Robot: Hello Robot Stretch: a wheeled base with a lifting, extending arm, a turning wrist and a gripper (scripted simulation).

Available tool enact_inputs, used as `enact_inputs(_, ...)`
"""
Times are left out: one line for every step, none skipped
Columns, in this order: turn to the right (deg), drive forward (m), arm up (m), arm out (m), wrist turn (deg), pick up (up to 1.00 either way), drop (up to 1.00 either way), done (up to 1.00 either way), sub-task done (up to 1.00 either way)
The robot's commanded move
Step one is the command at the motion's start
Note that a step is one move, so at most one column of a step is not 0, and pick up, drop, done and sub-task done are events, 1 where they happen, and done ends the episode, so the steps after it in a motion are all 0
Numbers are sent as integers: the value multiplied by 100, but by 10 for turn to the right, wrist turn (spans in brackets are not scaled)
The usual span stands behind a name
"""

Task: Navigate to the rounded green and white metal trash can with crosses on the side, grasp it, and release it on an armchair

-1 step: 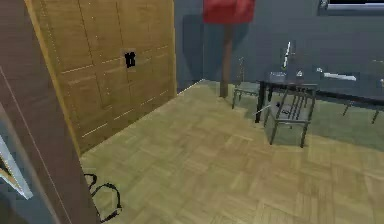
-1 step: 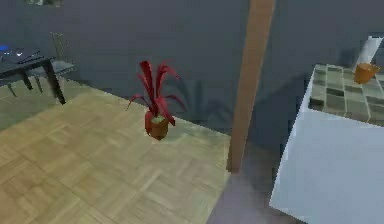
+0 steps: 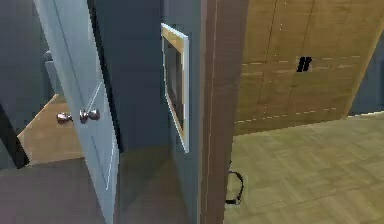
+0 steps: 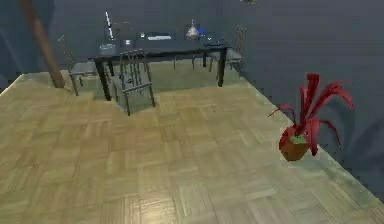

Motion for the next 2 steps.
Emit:
enact_inputs(-450, 0, 0, 0, 0, 0, 0, 0, 0)
enact_inputs(-450, 0, 0, 0, 0, 0, 0, 0, 0)
